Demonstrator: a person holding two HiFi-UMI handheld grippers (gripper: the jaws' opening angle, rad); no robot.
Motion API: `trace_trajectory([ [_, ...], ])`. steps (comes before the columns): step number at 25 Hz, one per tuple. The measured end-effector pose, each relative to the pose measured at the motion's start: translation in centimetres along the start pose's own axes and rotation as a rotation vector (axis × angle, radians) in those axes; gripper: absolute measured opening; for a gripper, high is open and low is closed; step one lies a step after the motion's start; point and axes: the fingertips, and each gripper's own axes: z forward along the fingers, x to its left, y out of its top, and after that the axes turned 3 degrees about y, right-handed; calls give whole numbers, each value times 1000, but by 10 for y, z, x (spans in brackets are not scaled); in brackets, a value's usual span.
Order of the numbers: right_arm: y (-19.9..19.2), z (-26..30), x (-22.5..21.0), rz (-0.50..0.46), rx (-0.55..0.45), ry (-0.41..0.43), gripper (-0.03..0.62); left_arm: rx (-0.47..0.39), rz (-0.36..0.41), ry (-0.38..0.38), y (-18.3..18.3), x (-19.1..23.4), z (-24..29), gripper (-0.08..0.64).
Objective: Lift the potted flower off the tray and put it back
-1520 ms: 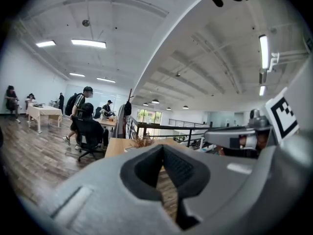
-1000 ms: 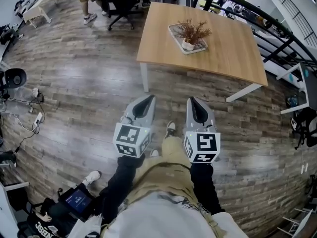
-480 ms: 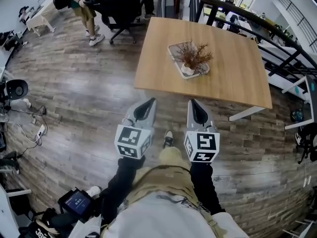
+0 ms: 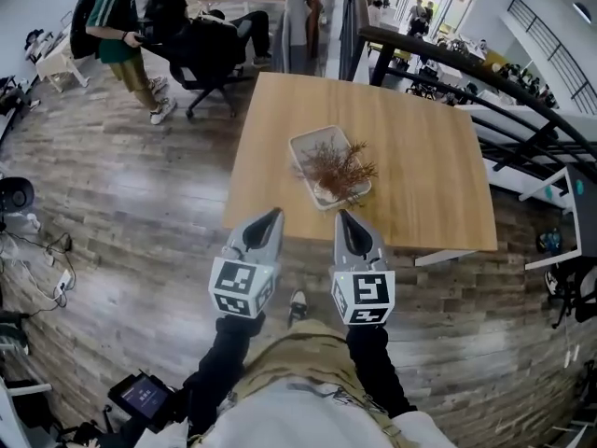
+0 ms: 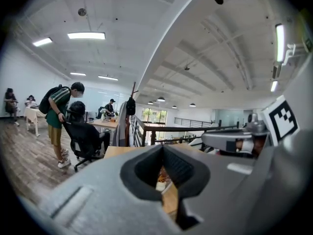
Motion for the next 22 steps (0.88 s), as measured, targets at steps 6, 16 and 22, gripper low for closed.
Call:
trace_trajectory([
  [6,-8,28,-36,2,-5,8,3,38,12,-3,-5,3,45,2],
  [16,-70,56,-46,97,125,-2,5,151,4,-4,-47,17,78,2],
  [22,-121,72,-46,138,235,-28,5,276,-34,-29,-94,30,92,2],
])
